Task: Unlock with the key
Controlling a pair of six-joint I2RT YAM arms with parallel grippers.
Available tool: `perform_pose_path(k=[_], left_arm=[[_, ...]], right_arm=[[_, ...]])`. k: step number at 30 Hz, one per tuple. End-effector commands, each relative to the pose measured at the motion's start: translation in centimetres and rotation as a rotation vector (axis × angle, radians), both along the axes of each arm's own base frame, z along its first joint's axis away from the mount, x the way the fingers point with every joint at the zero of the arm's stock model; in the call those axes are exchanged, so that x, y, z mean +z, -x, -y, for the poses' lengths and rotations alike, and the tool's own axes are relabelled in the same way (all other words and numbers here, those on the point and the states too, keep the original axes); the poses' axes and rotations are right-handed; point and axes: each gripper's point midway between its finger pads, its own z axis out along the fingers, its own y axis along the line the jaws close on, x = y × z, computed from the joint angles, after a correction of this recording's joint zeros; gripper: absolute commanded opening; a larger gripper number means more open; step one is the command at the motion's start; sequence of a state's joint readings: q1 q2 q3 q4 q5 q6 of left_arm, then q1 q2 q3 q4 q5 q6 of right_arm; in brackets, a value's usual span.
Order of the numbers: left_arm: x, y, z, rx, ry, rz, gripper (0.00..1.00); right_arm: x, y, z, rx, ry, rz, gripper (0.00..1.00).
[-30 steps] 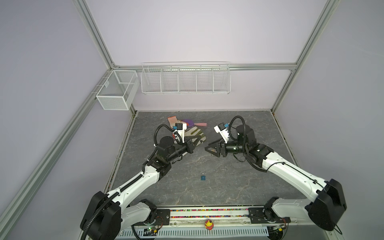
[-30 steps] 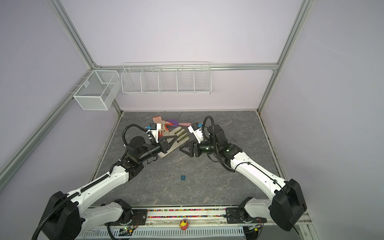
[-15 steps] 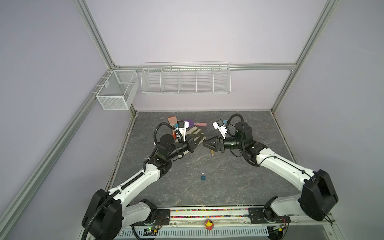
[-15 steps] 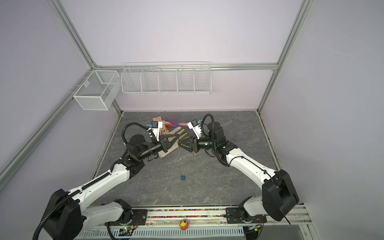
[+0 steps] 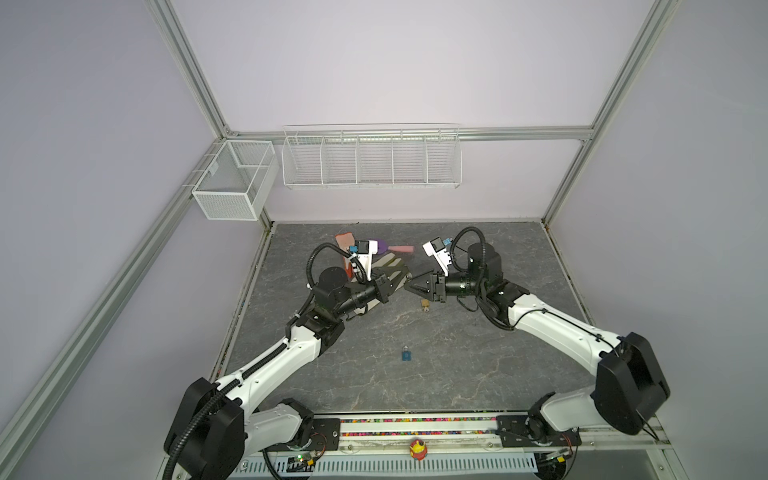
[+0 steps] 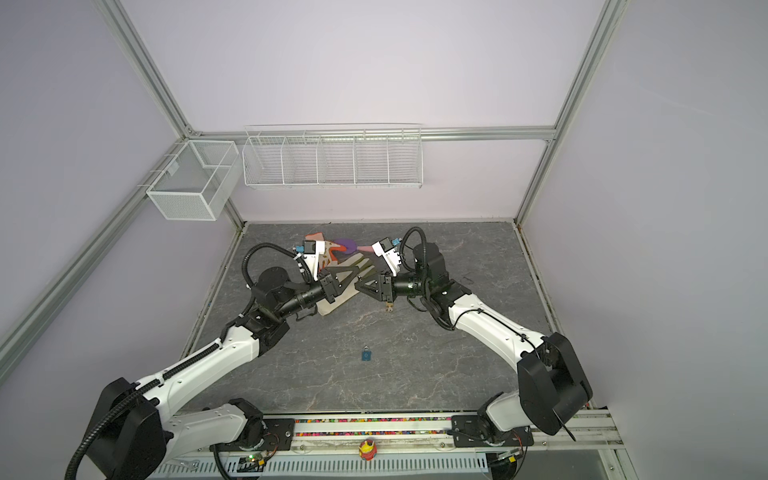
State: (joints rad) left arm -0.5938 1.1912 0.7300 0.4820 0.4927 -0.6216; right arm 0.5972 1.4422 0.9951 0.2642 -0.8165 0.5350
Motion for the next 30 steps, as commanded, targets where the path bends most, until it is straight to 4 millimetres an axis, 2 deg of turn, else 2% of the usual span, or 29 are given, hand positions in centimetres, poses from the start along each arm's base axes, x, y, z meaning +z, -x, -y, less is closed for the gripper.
perform_pose_path(k=[1,9,16,25,30], left_arm=[[1.59,-0.19,0.05,-0.006,0.027,0.032,0.0],[1.48,-0.16,0.03,-0.006,0.019,0.032,0.0],[1.56,-0.02,0.07,-0.011,0.012,0.037,0.0],[1.41,0.1,-0.02,-0.011,-0.006,0.043,0.0],[1.31,0.02,-0.14,-0.002,-0.01,0.04,0.0]], right_arm=[[0.95,0.21,-0.41,0.03,-0.031,0.021,0.28],[1.1,0.01,-0.2,0.021,-0.037,0.027,0.29],[1.07,-0.01,-0.25,0.023,-0.047,0.022,0.23],[1.1,-0.01,-0.16,0.029,-0.049,0.029,0.21],[0.94,-0.02,-0.18,0.034,-0.046,0.024,0.16]])
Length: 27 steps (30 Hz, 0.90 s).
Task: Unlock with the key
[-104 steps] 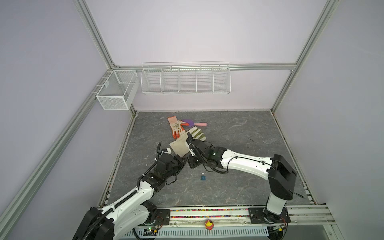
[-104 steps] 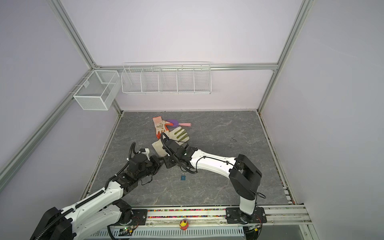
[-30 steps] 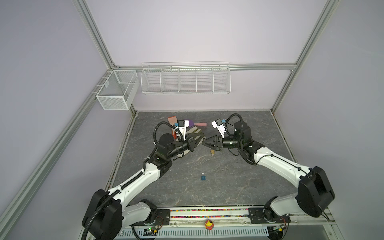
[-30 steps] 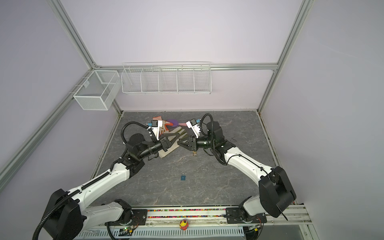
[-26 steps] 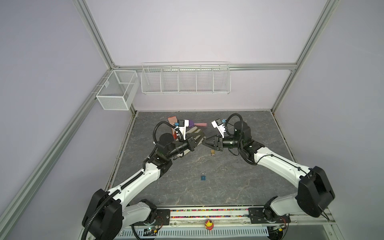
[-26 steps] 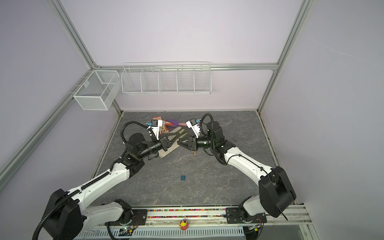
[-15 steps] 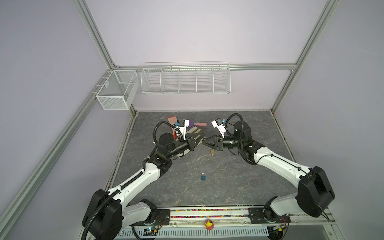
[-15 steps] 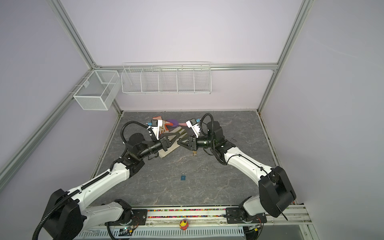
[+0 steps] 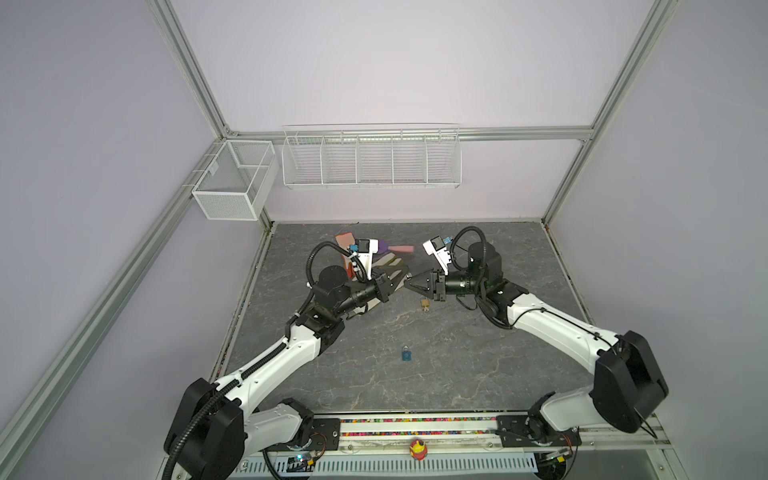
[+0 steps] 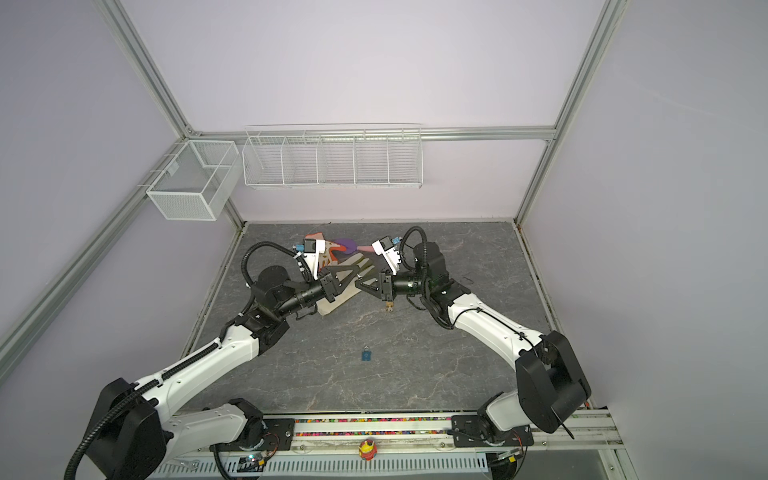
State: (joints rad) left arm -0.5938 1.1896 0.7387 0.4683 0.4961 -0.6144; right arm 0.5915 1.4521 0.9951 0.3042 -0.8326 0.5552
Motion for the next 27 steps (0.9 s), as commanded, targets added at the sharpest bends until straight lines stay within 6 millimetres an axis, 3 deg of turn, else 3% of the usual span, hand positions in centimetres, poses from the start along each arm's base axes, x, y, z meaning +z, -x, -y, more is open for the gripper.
perform_pose_path(k=[1,11,20,24,25,27], left_arm=[[1.1,0.0,-0.2,0.001,-0.006,0.038,0.0],[1.1,0.2,0.1,-0.021,-0.013,0.043,0.0],[1.5,0.2,0.4,-0.038,-0.015,0.049,0.0],[2.6,0.2,-0.1,-0.012,-0.016,0.071,0.0],[2.8,0.1,-0.3,0.003,-0.017,0.07,0.03],[2.9,0.2,-0.5,0.012,-0.024,0.073,0.21]], right_arm=[[0.6,0.2,-0.1,0.03,-0.025,0.021,0.15],[0.9,0.3,-0.2,0.046,-0.029,0.039,0.07],[1.5,0.5,0.2,0.037,-0.033,0.07,0.07],[1.1,0.3,0.4,0.027,-0.01,0.049,0.07],[1.1,0.3,0.5,0.029,-0.005,0.04,0.07],[0.6,0.4,0.8,0.021,0.014,0.02,0.07]])
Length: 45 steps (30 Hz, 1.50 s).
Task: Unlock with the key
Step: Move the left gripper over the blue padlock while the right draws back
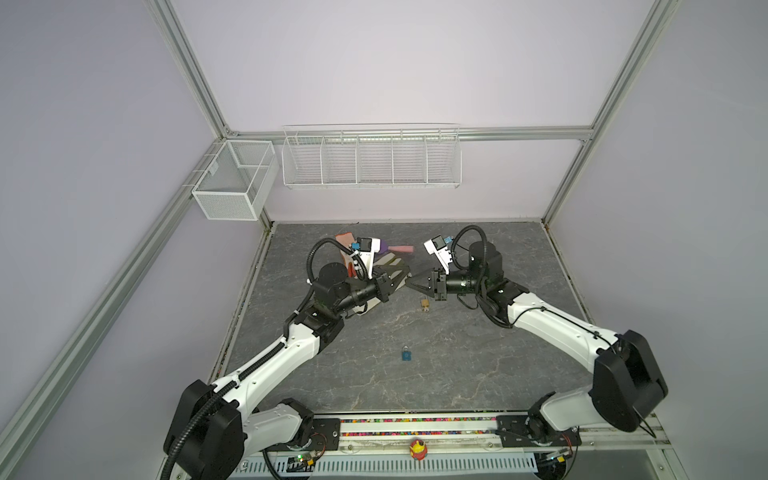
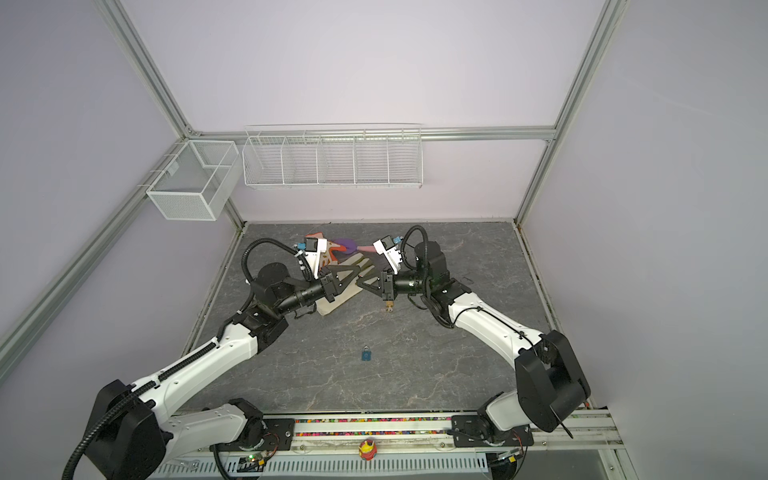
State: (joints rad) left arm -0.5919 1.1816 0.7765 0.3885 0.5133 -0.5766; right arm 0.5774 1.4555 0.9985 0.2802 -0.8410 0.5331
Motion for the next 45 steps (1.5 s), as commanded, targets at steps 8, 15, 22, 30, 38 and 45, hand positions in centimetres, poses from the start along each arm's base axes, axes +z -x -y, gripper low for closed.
perform_pose_path(k=[8,15,22,30,38,45], left_arm=[[-0.4,1.4,-3.3,0.13,-0.006,-0.113,0.7],[-7.1,4.6,-4.8,0.298,-0.236,-0.389,0.71],[-13.0,8.5,-4.5,0.358,-0.466,-0.567,0.71],[-18.8,10.7,-2.5,0.36,-0.715,-0.688,0.66],[-23.5,10.2,-1.0,0.39,-0.903,-0.715,0.61],[-26.5,10.2,1.2,0.348,-0.943,-0.749,0.6]], right_arm=[[-2.4,1.1,3.7,-0.112,0.112,-0.068,0.07],[-6.7,3.0,6.5,-0.196,0.252,-0.159,0.07],[-11.5,5.5,8.7,-0.235,0.328,-0.31,0.06],[-16.1,6.2,9.6,-0.267,0.355,-0.458,0.06],[-17.6,5.3,9.9,-0.28,0.369,-0.496,0.06],[-18.0,4.5,10.3,-0.291,0.374,-0.513,0.07]])
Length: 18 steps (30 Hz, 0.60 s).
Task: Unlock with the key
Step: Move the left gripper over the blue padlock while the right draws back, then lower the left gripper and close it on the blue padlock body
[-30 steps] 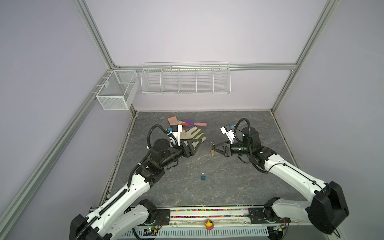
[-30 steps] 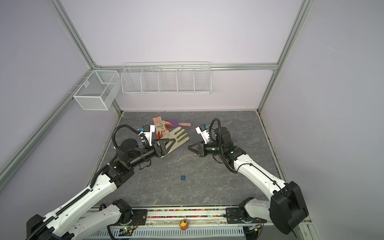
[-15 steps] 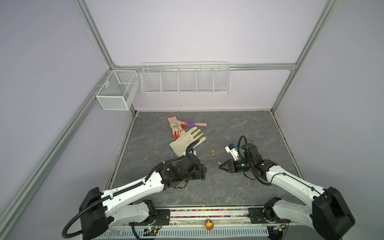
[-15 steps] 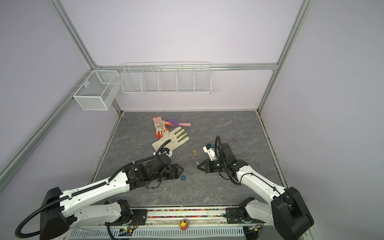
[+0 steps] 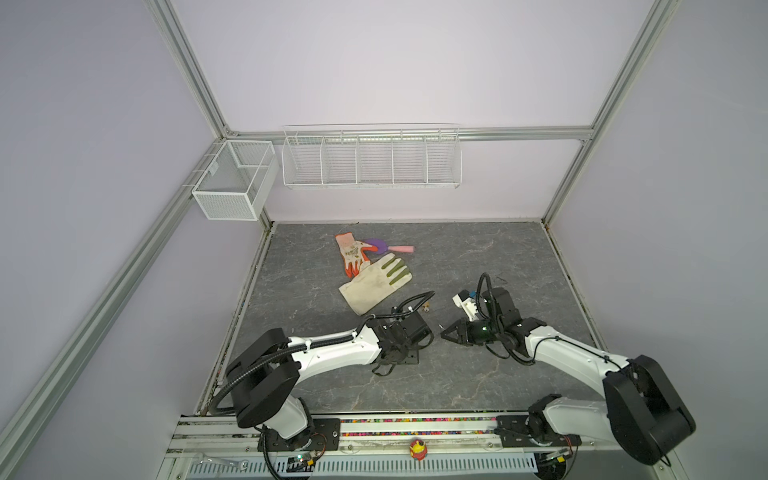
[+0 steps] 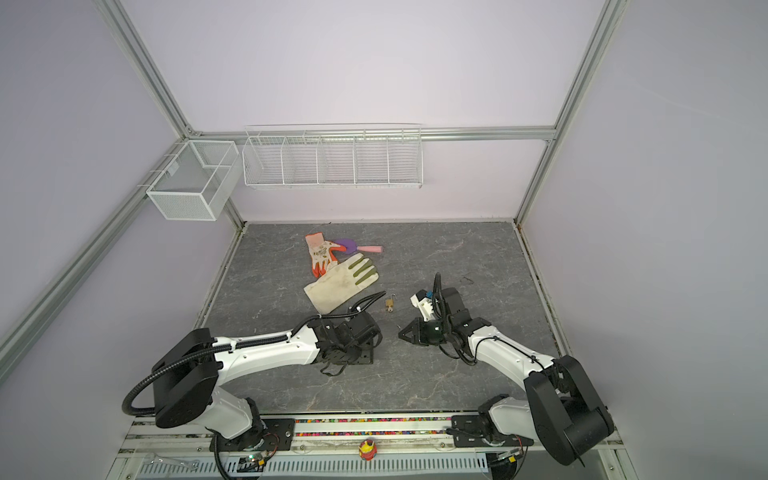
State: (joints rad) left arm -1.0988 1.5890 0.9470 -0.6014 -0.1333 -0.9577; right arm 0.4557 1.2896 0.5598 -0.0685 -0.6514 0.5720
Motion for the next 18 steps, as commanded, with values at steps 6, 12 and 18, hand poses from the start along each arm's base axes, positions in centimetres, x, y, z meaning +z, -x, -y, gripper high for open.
perform_pose_path(k=[6,12,18], left_arm=[[-1.5,-0.7,0.9,0.001,-0.078,-0.011,0.56],[-2.1,-0.7,-0.4,0.025,-0.134,-0.007,0.51],[-2.4,-0.6,-1.3,0.024,-0.179,-0.008,0.49]], right_arm=[[0.3,-1.5,0.2,-0.005,-0.03,0.008,0.07],[0.3,-1.8,0.1,0.003,-0.041,0.001,0.07],[0.3,-2.0,0.0,0.004,-0.051,-0.005,0.07]])
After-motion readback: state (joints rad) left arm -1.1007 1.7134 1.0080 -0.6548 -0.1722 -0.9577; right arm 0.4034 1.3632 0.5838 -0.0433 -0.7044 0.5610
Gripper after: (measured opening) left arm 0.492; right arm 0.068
